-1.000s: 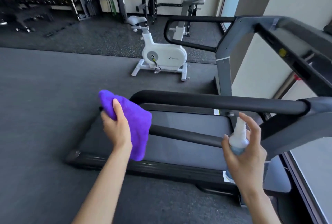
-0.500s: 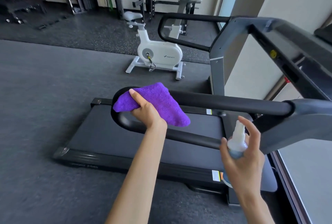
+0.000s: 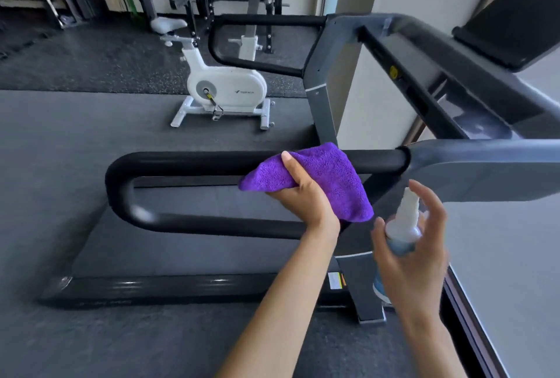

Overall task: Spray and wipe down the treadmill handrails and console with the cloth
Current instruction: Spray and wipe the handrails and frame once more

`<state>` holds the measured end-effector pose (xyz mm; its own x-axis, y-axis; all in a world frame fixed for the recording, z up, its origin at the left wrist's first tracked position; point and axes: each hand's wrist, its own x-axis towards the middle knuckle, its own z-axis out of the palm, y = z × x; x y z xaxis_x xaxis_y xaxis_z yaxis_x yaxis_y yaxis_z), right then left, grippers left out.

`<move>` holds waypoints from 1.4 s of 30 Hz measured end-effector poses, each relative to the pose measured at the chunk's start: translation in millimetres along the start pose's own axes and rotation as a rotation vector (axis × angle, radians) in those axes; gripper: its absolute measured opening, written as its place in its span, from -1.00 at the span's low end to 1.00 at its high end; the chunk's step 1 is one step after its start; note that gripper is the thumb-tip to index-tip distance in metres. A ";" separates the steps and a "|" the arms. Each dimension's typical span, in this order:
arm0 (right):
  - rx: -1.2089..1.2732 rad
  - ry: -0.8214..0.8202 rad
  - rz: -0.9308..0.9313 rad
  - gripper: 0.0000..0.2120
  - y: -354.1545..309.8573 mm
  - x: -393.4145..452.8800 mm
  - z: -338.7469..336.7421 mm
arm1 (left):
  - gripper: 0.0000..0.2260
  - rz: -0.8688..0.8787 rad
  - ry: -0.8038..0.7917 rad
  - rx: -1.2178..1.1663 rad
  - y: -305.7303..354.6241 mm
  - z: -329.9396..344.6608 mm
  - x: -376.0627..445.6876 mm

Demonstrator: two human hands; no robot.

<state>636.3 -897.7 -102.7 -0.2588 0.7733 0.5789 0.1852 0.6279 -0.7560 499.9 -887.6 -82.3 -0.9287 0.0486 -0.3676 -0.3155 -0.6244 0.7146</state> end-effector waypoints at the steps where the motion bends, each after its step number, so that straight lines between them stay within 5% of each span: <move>1: -0.017 0.015 0.019 -0.36 4.4 0.7 -8.4 | -0.62 -0.006 -0.019 0.000 -9.6 4.9 -7.4; 9: -0.112 0.095 0.086 -0.41 22.3 1.0 -50.9 | -0.65 0.040 -0.142 0.129 -57.3 27.3 -47.8; 15: -0.050 0.048 0.049 -0.43 18.1 0.3 -33.3 | -0.75 0.005 -0.432 0.374 -45.6 -12.3 -22.9; 21: 0.047 -0.032 0.034 -0.45 3.4 -1.6 0.1 | -0.62 -0.158 -0.175 0.186 26.3 -35.7 21.3; 28: 0.107 -0.147 -0.036 -0.39 -16.0 -4.7 41.3 | -0.55 0.042 0.174 0.213 122.9 -75.2 96.1; 37: 0.177 -0.213 -0.118 -0.40 -46.4 -10.5 86.2 | -0.50 0.004 0.174 0.254 152.4 -99.6 129.7; 42: 0.171 -0.200 -0.119 -0.39 -51.5 -18.8 90.3 | -0.58 0.077 0.017 0.465 156.2 -152.4 128.4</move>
<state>546.0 -952.6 -102.2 -0.4542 0.6518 0.6073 -0.0160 0.6756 -0.7371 361.1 -1097.7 -108.7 -0.9507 0.0004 -0.3102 -0.3034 -0.2099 0.9295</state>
